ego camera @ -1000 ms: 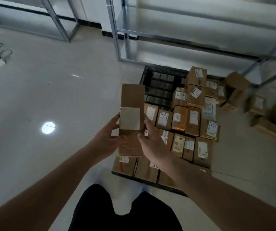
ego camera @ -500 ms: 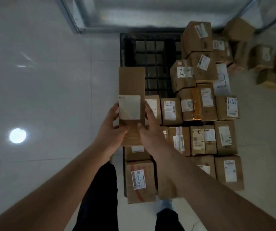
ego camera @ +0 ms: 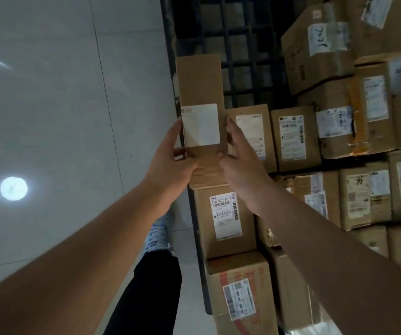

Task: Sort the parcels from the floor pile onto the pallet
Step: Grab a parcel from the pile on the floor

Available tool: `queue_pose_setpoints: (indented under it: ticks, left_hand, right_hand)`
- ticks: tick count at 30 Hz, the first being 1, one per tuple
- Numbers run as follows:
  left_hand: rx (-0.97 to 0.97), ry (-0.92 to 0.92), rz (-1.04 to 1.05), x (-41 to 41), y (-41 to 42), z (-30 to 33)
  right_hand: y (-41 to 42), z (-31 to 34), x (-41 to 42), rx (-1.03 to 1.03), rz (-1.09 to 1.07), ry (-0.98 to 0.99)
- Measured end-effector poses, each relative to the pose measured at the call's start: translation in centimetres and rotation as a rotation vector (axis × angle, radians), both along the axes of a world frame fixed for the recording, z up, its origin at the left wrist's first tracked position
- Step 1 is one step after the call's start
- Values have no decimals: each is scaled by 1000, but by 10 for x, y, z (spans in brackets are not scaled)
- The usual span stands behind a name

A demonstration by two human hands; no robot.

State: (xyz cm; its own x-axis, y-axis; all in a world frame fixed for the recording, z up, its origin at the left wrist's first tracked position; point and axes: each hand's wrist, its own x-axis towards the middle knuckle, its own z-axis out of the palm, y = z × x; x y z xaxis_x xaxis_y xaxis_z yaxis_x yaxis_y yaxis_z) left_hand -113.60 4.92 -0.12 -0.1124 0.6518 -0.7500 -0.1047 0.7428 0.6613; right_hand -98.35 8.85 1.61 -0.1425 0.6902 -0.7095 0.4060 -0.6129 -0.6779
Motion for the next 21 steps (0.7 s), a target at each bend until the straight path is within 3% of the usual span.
queue_pose_setpoints:
  ticks: [21]
  left_hand:
    - [-39,57,-102,18,12,-86]
  right_hand:
    - [-10,-100,20,132,-35,-87]
